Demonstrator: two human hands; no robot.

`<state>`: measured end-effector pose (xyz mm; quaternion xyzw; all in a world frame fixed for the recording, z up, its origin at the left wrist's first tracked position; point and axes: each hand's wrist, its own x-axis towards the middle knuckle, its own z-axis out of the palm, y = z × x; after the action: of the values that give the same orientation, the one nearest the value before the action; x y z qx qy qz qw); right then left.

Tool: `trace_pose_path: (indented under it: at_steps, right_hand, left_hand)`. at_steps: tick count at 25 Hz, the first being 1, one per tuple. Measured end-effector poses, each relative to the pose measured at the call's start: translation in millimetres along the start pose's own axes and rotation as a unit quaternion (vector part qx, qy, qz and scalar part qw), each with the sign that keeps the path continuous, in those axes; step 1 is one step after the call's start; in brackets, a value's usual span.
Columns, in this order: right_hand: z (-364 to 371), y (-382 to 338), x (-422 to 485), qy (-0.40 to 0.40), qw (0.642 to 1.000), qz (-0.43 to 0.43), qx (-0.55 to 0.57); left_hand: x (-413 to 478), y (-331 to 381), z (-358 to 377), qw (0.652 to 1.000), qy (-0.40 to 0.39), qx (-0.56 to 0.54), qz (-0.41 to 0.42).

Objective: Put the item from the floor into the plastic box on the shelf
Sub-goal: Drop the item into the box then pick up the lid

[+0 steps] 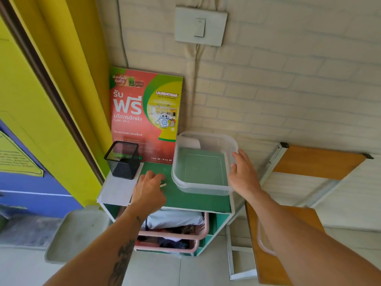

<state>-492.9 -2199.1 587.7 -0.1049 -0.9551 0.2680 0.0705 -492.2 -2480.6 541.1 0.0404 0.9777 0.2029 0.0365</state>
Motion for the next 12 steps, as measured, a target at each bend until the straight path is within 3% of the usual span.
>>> trace_pose_path:
  at_steps: [12]
  right_hand:
    - [-1.3,0.4,8.1,0.021,0.999,0.002,-0.030]
  left_hand:
    - [4.4,0.1,-0.1,0.998,0.036,-0.058,0.008]
